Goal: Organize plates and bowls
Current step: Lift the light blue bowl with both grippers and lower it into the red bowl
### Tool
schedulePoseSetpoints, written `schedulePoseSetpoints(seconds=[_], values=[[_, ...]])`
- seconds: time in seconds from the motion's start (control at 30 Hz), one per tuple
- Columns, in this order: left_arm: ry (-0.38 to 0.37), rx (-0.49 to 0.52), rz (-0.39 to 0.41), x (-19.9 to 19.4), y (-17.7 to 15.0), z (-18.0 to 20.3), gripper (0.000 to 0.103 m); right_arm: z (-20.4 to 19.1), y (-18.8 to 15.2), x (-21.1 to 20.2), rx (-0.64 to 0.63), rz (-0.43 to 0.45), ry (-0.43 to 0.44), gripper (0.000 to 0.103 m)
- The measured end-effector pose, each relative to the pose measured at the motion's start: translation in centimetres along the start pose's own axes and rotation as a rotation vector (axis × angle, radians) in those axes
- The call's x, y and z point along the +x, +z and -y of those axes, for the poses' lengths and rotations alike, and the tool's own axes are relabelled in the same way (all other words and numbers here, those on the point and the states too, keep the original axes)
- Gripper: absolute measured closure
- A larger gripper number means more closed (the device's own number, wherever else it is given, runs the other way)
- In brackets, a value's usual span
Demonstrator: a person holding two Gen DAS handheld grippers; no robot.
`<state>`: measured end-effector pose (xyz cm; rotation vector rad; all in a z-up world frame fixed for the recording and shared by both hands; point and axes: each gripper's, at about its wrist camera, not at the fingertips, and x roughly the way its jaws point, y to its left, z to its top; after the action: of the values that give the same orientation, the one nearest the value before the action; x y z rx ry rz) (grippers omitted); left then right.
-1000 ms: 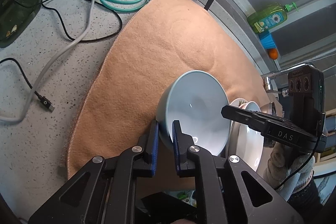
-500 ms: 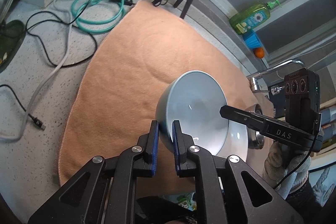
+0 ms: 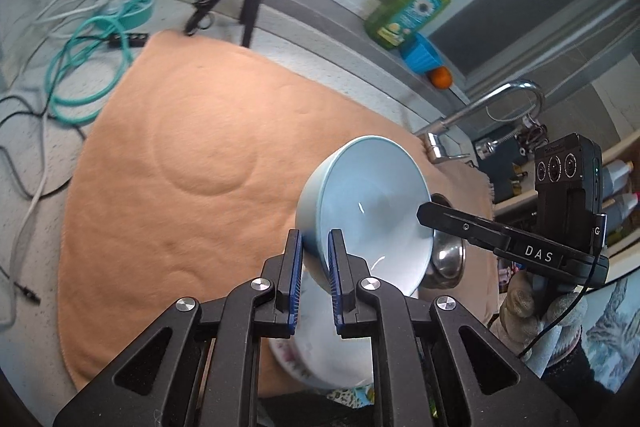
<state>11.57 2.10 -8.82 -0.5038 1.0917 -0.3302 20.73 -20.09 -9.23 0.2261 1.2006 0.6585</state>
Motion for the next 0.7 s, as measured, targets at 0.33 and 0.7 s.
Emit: schedulePoseSetpoints(seconds=[0.33, 0.7], values=[[-0.064, 0.117, -0.041, 3.4, 2.1, 6.5, 0.092, 5.4, -0.7, -5.5, 0.094, 0.085, -0.052, 0.095], [-0.122, 0.207, -0.124, 7.7, 2.1, 11.7, 0.092, 11.5, -3.5, -10.0, 0.204, 0.132, -0.120, 0.095]])
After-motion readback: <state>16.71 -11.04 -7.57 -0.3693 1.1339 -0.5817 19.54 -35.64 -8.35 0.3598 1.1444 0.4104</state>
